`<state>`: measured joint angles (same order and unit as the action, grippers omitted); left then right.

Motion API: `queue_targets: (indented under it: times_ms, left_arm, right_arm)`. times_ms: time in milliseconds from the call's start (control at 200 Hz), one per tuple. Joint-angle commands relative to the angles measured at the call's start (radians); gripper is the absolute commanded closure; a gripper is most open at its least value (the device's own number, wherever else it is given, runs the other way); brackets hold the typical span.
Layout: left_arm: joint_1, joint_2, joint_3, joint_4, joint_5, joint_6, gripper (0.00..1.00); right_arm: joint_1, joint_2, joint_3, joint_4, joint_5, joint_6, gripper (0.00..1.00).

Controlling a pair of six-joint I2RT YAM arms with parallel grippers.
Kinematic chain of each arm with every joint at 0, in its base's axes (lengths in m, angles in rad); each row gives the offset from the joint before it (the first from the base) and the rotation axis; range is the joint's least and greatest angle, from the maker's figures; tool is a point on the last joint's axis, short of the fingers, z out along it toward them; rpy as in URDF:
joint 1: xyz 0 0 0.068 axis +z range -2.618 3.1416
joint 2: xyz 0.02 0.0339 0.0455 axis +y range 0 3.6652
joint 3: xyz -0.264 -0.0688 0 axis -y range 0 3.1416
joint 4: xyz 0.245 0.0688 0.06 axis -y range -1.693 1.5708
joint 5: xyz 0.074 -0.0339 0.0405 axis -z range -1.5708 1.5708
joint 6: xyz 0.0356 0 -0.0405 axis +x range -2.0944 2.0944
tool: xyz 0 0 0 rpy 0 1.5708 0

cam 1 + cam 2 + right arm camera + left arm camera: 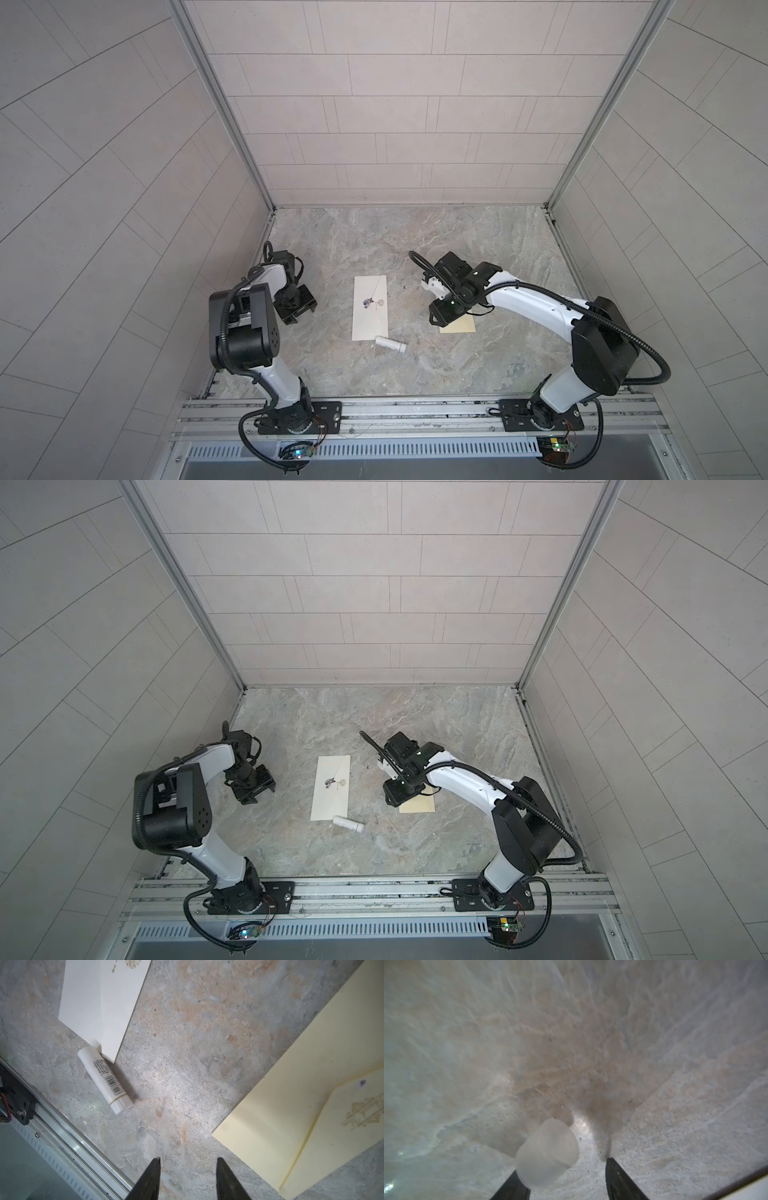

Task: Place the letter into the envelope and seal it

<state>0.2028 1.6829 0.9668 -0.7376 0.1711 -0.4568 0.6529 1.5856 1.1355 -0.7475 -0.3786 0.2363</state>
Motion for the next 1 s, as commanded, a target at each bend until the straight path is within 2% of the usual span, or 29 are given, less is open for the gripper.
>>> queue_targets:
  times_ms: [0,145,205,295,410,726,996]
  left_arm:
    - [-0.026,-0.041,-0.020,0.007,0.007,-0.033,0.41]
    - [-0.052,-0.064,-0.020,0.002,-0.005,-0.059,0.41]
    - [-0.052,-0.096,-0.014,-0.020,-0.056,-0.082,0.38]
    - [-0.040,-0.161,-0.003,-0.025,-0.110,-0.114,0.36]
    - [-0.003,-0.189,0.040,-0.033,-0.121,-0.146,0.34]
    - [0.056,0.028,0.197,-0.061,-0.095,-0.088,0.34]
    - [0.055,0.096,0.177,-0.005,-0.037,-0.046,0.41]
  right_arm:
    - [-0.007,-0.036,-0.020,-0.003,0.001,-0.009,0.54]
    - [-0.008,-0.038,-0.028,0.000,-0.004,-0.009,0.54]
    - [-0.007,-0.039,-0.032,0.001,-0.005,-0.009,0.54]
    - [-0.010,-0.038,-0.038,0.008,-0.006,-0.007,0.54]
    - [-0.009,-0.029,-0.042,0.015,-0.011,-0.002,0.54]
    - [-0.010,-0.036,-0.039,-0.002,-0.001,-0.001,0.54]
    - [-0.024,-0.068,-0.059,-0.023,0.006,-0.004,0.54]
